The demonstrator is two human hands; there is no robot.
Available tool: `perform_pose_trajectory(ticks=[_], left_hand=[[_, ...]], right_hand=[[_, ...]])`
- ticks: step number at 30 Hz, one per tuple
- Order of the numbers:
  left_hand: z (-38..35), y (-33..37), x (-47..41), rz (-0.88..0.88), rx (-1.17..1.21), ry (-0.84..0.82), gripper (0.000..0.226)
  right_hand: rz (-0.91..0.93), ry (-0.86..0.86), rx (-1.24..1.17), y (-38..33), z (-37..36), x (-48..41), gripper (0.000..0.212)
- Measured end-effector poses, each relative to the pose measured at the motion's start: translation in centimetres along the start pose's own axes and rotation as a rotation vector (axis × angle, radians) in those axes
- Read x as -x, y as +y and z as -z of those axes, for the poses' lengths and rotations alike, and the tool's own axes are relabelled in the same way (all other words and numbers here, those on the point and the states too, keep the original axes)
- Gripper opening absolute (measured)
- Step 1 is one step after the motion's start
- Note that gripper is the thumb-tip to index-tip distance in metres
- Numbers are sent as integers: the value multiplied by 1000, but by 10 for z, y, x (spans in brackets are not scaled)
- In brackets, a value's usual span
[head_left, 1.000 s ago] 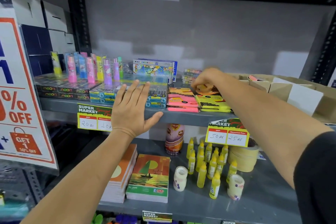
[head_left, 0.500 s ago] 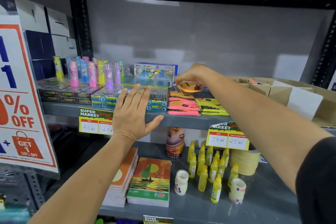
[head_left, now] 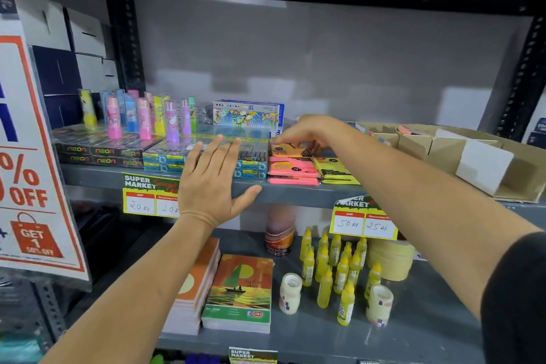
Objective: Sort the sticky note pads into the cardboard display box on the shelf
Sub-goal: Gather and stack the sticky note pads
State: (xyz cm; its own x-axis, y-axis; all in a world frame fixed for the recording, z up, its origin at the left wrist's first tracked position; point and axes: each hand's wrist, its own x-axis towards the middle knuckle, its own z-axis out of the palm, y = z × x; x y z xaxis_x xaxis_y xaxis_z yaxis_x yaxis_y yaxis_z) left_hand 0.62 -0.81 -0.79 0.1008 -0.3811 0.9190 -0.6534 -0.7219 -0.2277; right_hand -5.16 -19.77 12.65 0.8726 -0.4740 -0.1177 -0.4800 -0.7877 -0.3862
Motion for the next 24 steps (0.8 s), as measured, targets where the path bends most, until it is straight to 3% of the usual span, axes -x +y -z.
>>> perform_pose_trajectory(ticks=[3, 5, 8, 13, 19, 24], left_hand=[[2, 0, 0, 1, 3, -13, 83], [3, 1, 0, 3, 3, -31, 84], [4, 1, 0, -2, 3, -48, 84], [3, 2, 0, -5, 9, -51, 83], [1, -1, 1, -4, 2, -2, 79], [3, 1, 0, -4, 19, -4, 79]], right_hand=[[56, -6, -9, 12, 13, 6, 43], [124, -88, 54, 21, 25, 14, 40], [93, -220, 179, 33, 40, 33, 63], [2, -258, 491, 48, 46, 47, 90], [55, -211, 705, 50, 39, 54, 85], [80, -223, 714, 50, 38, 56, 84]])
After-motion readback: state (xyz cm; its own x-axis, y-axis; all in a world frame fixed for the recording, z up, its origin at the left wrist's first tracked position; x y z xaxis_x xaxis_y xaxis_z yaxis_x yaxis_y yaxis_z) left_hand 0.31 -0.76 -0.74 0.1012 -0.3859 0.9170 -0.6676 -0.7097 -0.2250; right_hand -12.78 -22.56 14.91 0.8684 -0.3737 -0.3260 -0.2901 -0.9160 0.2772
